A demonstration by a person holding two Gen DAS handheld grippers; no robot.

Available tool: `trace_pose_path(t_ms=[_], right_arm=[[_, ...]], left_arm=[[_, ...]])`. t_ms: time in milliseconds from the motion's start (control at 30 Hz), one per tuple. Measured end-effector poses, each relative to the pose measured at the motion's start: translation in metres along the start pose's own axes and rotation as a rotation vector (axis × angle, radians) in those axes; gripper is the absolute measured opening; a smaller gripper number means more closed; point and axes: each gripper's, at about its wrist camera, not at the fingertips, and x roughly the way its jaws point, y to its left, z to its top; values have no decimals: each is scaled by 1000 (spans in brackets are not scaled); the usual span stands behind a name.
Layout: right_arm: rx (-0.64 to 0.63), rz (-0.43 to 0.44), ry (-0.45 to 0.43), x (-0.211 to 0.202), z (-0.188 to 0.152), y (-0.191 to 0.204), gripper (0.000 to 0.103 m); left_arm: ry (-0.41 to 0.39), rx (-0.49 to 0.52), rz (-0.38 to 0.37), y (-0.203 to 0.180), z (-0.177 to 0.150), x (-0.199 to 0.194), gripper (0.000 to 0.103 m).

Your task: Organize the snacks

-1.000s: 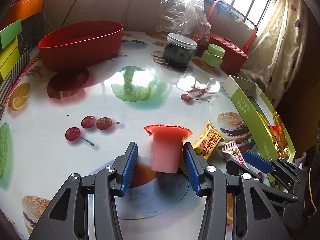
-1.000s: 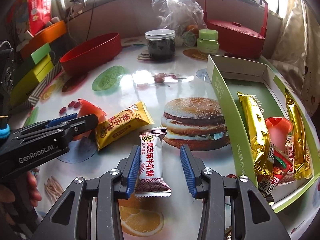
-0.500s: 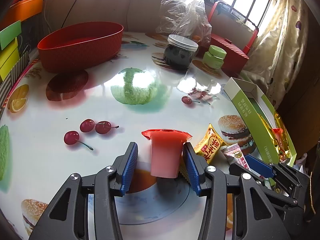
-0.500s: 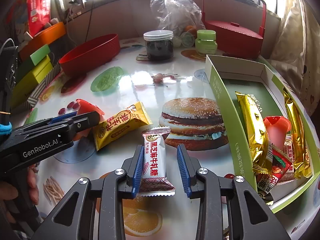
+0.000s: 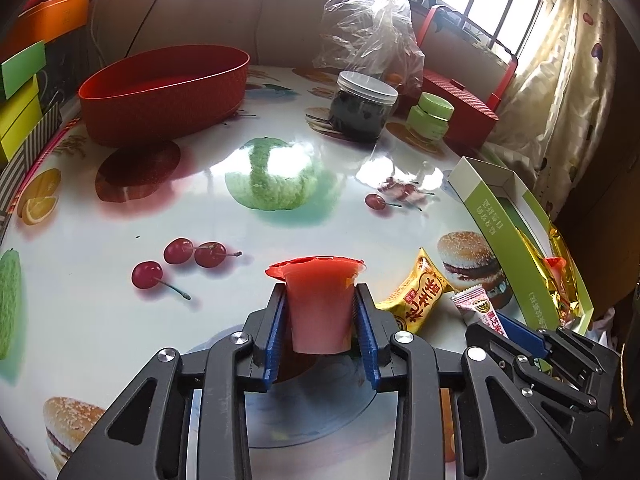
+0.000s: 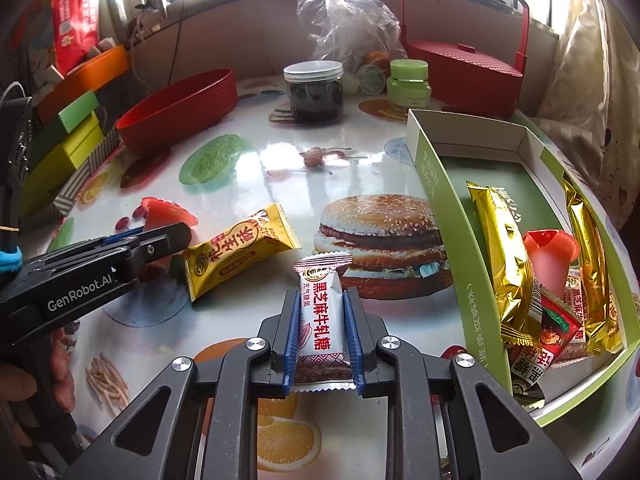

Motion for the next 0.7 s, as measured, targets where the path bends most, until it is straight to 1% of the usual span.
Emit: trace_pose_path(t_ms=[500, 700], right_arm=[[3, 11, -10, -3, -1, 0, 18], [5, 12, -31, -9, -1, 1, 18]], left_arm=[[-13, 1, 4, -1, -2, -7, 34], [-25, 11, 15, -3, -3, -13, 34]])
